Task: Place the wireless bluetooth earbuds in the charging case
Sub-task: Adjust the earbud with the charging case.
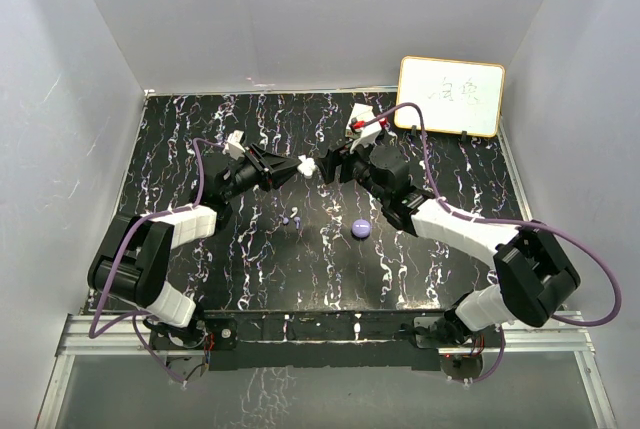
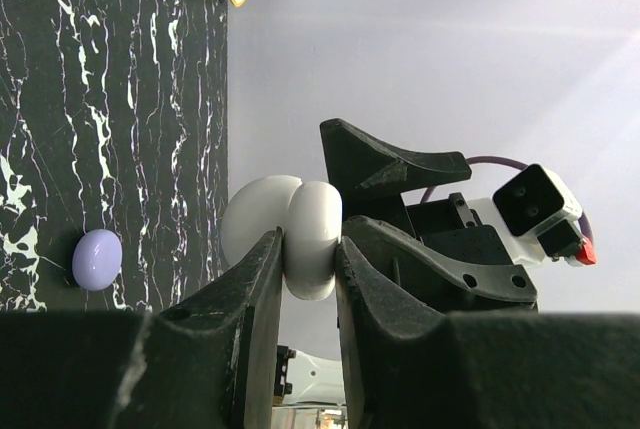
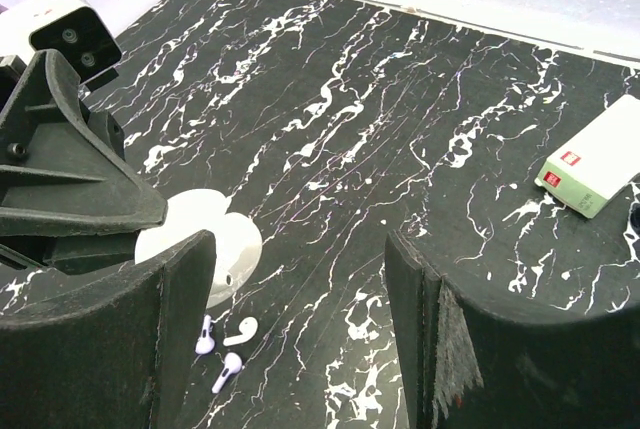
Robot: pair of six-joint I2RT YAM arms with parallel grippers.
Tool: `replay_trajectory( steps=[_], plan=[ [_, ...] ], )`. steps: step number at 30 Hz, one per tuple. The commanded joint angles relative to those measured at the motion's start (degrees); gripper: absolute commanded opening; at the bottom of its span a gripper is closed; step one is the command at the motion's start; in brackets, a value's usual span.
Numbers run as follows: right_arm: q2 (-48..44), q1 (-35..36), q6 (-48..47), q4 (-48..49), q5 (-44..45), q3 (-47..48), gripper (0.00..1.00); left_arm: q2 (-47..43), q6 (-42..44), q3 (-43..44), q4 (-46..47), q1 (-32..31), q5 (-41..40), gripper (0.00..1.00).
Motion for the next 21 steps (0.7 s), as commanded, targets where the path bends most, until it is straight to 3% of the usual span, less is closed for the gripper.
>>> replay_trajectory(
  steps=[1,21],
  plan=[
    [-2.8,0.2,-0.3,1.7,3.3,-0.5,0.66,-0.4,0.2,1.0,2.2,-0.2,0.2,0.00],
    [-0.4,0.3,0.0,-1.6,3.7,0.7,0.67,-1.2,0.4,1.4,1.5,-0.2,0.0,0.00]
  ],
)
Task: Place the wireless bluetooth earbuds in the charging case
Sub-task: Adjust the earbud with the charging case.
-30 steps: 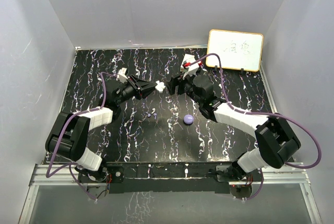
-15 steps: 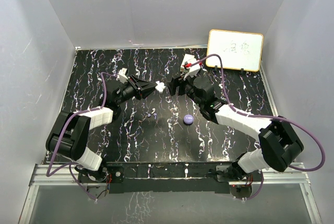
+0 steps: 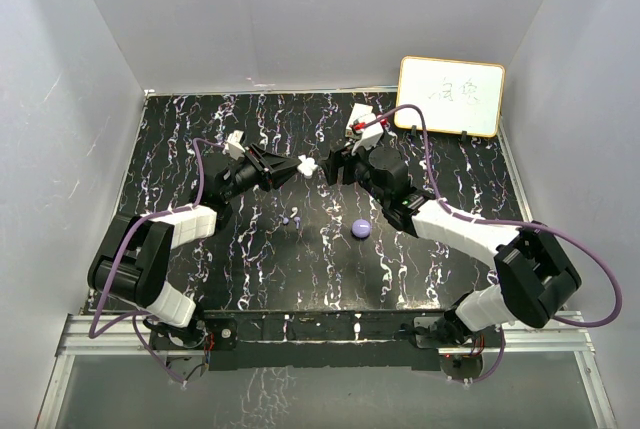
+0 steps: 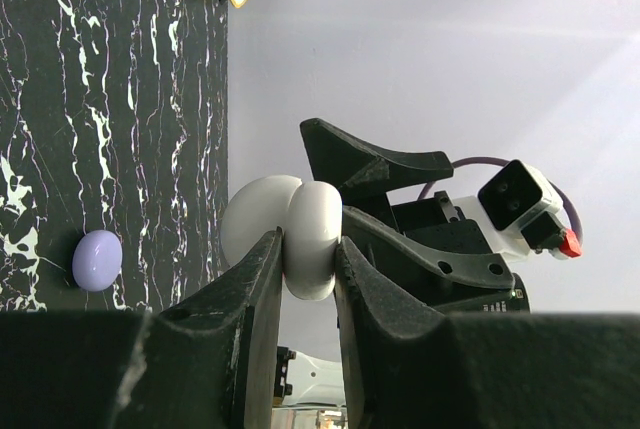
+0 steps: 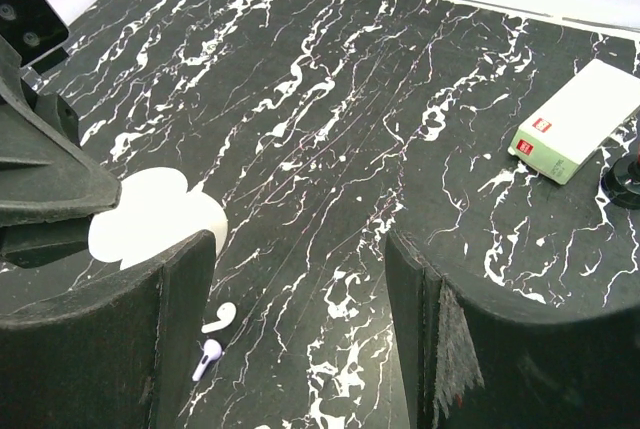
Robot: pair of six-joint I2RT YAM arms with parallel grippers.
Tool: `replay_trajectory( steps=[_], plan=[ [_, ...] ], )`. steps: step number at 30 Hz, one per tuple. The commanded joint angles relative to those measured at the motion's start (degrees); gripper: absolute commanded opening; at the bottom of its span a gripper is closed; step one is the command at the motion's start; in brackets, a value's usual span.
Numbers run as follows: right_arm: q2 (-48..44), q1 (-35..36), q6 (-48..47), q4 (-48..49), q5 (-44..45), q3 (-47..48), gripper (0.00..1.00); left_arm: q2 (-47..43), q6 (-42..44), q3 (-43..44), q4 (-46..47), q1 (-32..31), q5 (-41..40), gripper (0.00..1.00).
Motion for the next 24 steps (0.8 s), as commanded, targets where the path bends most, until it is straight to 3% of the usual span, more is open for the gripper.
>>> replay_trajectory(
  steps=[1,24],
  plan=[
    [0.5,0.2,0.0,1.0,0.0,1.4,0.67,-1.2,0.4,1.4,1.6,-0.2,0.2,0.00],
    [-0.7,0.6,-0.2,1.8,-3.9,0.5,0.67,-0.8,0.4,1.1,1.8,-0.2,0.1,0.00]
  ],
)
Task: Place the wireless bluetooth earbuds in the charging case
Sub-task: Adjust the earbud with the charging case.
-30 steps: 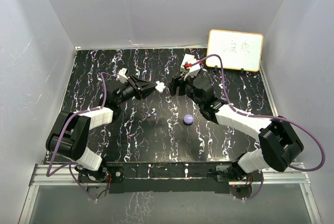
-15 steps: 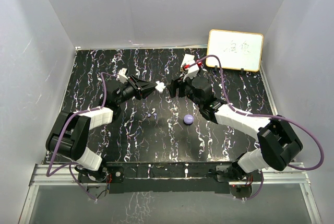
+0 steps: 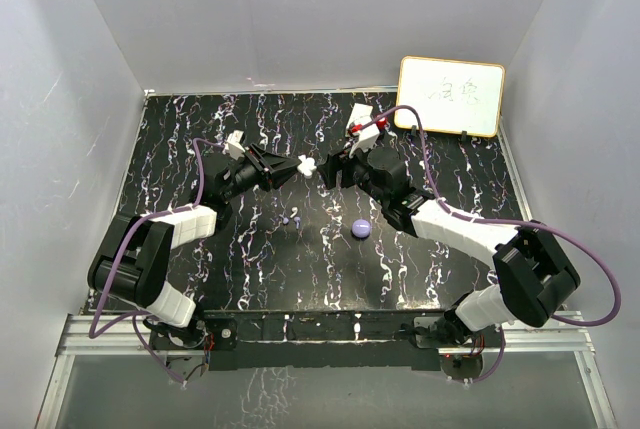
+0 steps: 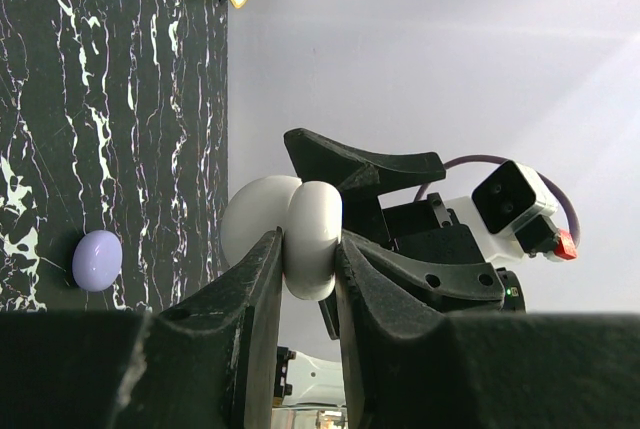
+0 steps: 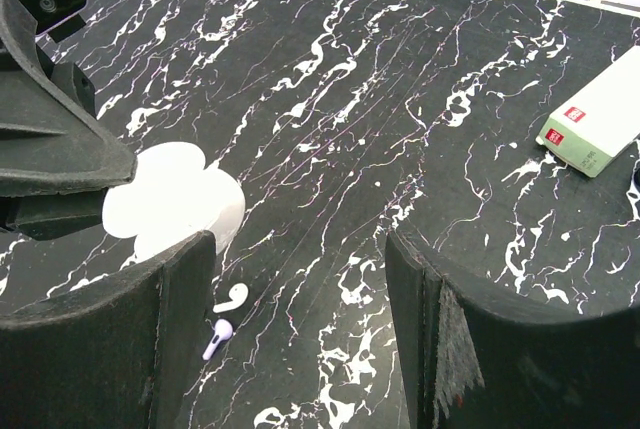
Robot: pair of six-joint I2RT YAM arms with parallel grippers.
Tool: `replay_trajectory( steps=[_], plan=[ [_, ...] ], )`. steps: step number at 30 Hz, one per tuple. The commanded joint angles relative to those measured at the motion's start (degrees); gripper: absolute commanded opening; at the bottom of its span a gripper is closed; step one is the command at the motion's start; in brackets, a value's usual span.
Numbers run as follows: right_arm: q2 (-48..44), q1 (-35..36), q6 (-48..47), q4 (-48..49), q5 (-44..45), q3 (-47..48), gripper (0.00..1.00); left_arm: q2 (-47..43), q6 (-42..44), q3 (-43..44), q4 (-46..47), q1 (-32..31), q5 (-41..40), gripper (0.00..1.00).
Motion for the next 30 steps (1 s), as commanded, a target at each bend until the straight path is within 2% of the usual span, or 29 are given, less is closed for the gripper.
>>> replay_trajectory(
  steps=[1,18,26,30],
  plan=[
    [-1.4,0.5,-0.2,3.3,-0.7,0.4,0.67,-0.8,0.4,1.2,1.8,-0.2,0.1,0.00],
    [-2.1,1.3,-0.7,2.4,0.2,0.3,0.67,-0.5,0.4,1.2,1.9,-0.2,0.2,0.00],
    [-3.5,1.3,1.4,-2.5,5.2,-2.0,0.70,-1.5,0.5,1.0,2.0,0.8,0.9,0.00],
    [-2.2,1.3,4.0,-5.7,-0.2,-3.1,0.68,-3.1,1.0,0.2,1.2,4.7,3.1,0.00]
  ],
)
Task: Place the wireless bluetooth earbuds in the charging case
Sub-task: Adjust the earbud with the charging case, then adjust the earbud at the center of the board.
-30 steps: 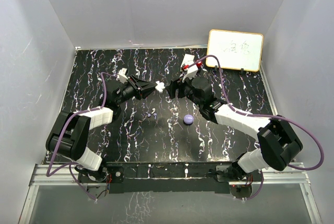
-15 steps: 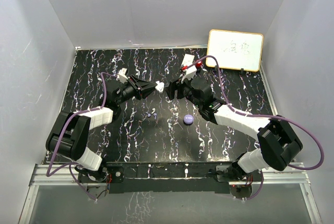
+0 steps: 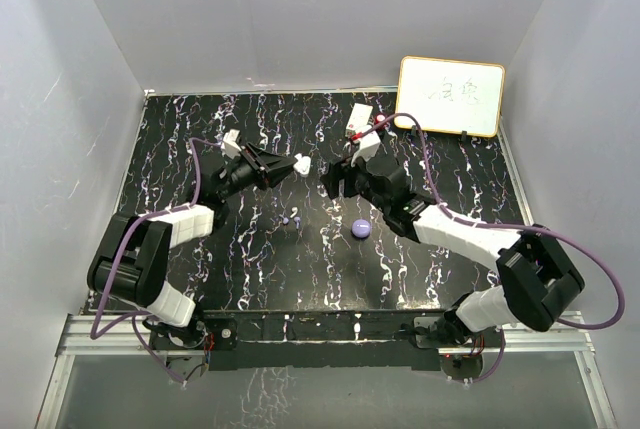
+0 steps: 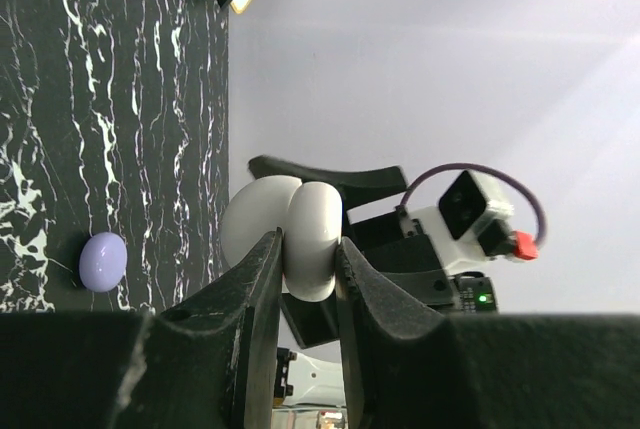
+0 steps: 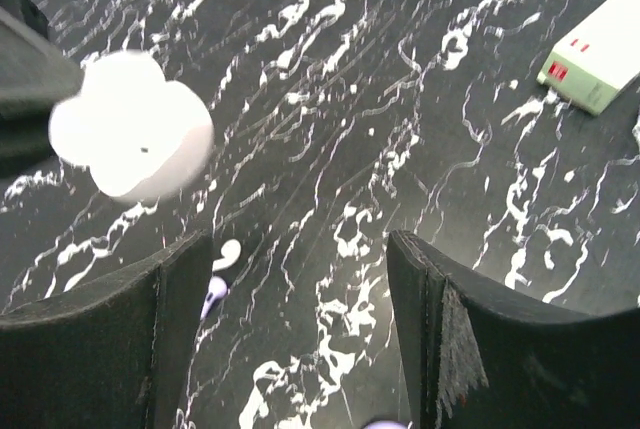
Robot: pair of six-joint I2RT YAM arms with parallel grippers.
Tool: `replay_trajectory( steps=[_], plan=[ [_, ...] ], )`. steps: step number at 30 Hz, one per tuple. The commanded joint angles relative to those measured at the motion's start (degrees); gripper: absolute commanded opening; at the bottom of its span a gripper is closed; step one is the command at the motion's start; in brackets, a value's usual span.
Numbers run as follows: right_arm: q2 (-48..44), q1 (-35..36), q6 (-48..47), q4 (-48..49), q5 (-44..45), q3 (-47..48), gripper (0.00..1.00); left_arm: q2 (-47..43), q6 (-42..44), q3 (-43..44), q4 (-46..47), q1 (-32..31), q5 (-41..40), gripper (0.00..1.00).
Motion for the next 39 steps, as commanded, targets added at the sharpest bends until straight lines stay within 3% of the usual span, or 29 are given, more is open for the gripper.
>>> replay_trajectory(
  steps=[1,7,19,39],
  plan=[
    [0.6,0.3,3.2,-3.9,-4.4,-0.5,0.67,-3.6,0.8,-0.4,1.4,4.6,3.1,0.00],
    [8.9,2.7,3.9,-7.3,-8.9,4.1,0.64,-8.0,1.0,-4.7,0.5,10.5,5.9,0.00],
    [25.0,7.0,6.1,-13.0,-6.9,18.3,0.61,-15.8,3.1,-9.1,-3.4,13.7,8.6,0.00],
    [32.7,9.1,6.6,-18.0,-0.5,25.4,0.49,-18.1,2.3,-10.9,-3.4,18.0,11.4,0.00]
  ],
)
